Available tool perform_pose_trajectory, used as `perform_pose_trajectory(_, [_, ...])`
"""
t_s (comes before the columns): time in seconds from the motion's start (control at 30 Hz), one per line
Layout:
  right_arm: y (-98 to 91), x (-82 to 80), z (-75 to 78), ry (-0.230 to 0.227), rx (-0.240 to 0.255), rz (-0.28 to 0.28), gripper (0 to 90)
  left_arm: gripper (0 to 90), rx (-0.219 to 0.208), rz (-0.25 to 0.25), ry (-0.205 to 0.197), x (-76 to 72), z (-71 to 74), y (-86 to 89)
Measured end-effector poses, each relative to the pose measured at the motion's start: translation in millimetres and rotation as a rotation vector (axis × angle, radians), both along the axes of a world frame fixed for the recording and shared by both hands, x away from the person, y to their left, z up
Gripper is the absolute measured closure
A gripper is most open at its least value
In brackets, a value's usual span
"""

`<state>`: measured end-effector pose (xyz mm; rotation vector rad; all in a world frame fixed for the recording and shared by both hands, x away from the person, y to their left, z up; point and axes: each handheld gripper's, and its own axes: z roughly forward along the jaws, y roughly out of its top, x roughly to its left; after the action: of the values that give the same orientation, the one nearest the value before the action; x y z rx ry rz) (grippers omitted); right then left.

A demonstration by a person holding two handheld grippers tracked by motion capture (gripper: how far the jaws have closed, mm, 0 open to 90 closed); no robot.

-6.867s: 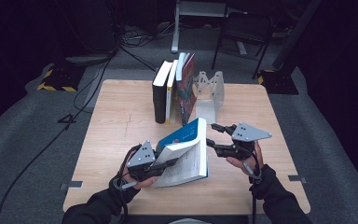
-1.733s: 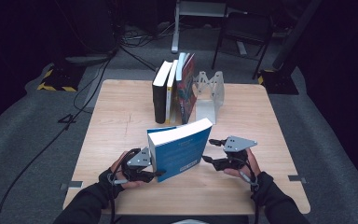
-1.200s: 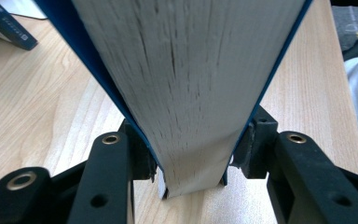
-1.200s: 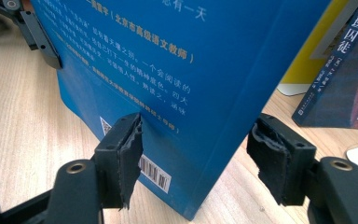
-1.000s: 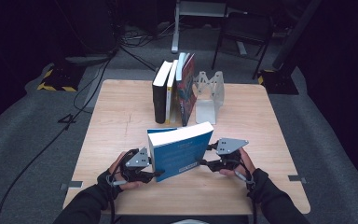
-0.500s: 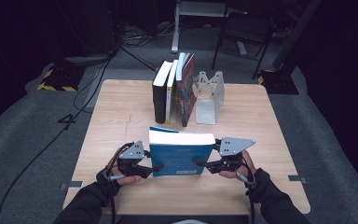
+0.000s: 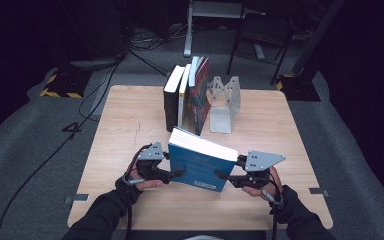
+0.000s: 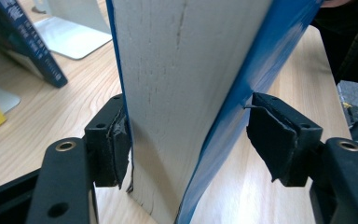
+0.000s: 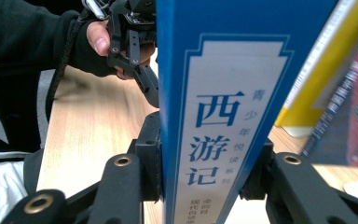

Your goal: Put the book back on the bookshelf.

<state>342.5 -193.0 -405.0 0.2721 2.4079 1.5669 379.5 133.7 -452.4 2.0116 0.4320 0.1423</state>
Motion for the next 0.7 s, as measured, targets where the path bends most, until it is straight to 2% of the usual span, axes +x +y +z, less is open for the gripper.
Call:
perform_pose_trajectory(0.1, [-11.6,-5.1,2.5,-0.008,-0.019,-0.045,59.6,30.8,0.013,-0.006,-0.024,5.4,1.3,-12.9])
perform_pose_trajectory(0.2, [-21.4,-8.7,5.1,-0.01,-0.041,-0.069,59.4,30.7,0.04,-0.016,-0.074,5.2,3.9,-27.5])
perform_pose_trajectory(0.4, [-32.3,-12.5,12.2,-0.013,-0.099,-0.101,58.2,27.8,0.06,-0.018,-0.092,8.6,4.7,-45.5])
perform_pose_trajectory(0.57, [-32.9,-11.9,26.1,-0.017,-0.086,-0.13,53.7,25.2,0.069,-0.005,-0.101,9.4,4.7,-50.2])
perform_pose_trajectory(0.6, [-33.0,-11.6,31.5,-0.005,-0.068,-0.127,51.7,25.1,0.068,-0.004,-0.101,9.3,4.6,-50.3])
perform_pose_trajectory(0.7, [-28.5,-9.6,43.6,0.02,-0.085,-0.135,49.1,25.1,0.071,-0.006,-0.105,9.1,4.7,-50.3])
